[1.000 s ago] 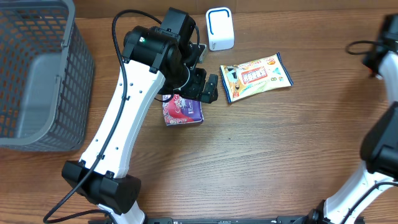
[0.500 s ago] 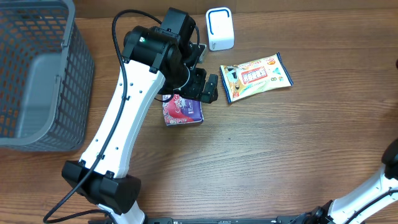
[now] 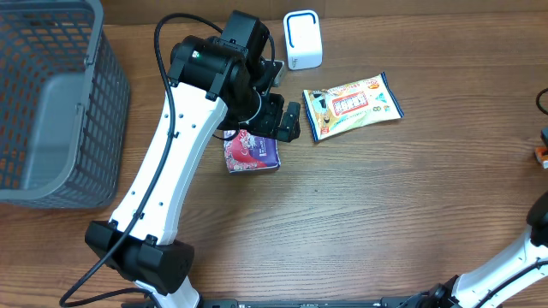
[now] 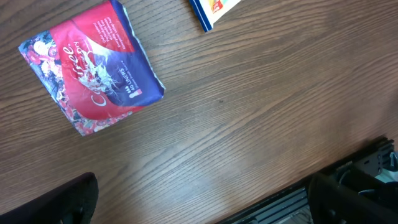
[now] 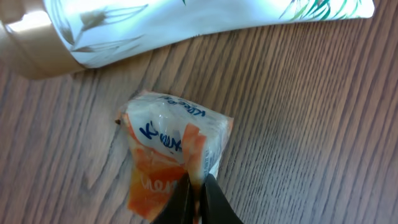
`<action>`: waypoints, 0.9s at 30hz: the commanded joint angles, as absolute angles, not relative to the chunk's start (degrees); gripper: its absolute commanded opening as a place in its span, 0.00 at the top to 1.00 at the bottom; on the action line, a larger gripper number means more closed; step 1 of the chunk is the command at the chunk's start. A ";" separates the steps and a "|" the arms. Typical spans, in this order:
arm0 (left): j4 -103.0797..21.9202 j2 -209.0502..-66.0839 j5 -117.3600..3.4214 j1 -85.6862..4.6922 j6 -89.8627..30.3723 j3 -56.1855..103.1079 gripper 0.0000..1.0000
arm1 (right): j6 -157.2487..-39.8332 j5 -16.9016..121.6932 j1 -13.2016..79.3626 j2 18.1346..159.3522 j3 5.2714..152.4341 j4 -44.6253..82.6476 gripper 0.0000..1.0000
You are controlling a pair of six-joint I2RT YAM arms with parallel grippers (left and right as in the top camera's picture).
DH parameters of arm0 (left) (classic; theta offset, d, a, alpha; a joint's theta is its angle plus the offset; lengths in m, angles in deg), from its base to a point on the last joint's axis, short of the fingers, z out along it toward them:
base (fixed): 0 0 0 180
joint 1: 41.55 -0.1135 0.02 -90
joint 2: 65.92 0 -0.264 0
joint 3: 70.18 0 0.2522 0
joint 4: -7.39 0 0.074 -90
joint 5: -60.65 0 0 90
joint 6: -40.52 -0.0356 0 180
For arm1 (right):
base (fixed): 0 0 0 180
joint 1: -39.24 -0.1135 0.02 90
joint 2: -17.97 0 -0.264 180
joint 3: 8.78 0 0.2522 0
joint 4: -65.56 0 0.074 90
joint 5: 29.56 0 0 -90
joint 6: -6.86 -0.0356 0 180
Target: Scan the item barcode
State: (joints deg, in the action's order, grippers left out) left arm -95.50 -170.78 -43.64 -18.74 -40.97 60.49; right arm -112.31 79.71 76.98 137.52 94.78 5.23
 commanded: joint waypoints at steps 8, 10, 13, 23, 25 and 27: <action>-95.45 -170.91 -43.29 -18.69 -42.21 60.40 0.00 | -113.60 79.62 81.70 138.00 94.16 7.31 0.94; -95.45 -170.91 -43.29 -18.69 -42.21 60.40 0.00 | -113.36 78.59 83.10 138.24 94.16 8.05 0.75; -95.45 -170.91 -43.31 -18.69 -42.21 60.40 0.00 | -111.72 76.19 84.37 138.33 94.16 8.27 0.24; -95.45 -170.91 -43.31 -18.69 -42.21 60.40 0.00 | -102.76 55.71 83.38 136.84 99.54 5.14 0.00; -95.45 -170.91 -43.29 -18.69 -42.21 60.40 0.00 | -100.53 44.01 82.42 135.59 101.09 5.49 0.00; -95.45 -170.91 -43.31 -18.69 -42.21 60.40 0.00 | -99.15 37.13 81.53 134.83 102.14 6.10 0.00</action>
State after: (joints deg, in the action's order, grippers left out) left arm -95.50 -170.78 -43.61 -18.74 -40.97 60.49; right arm -102.74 54.44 83.36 137.65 98.73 5.32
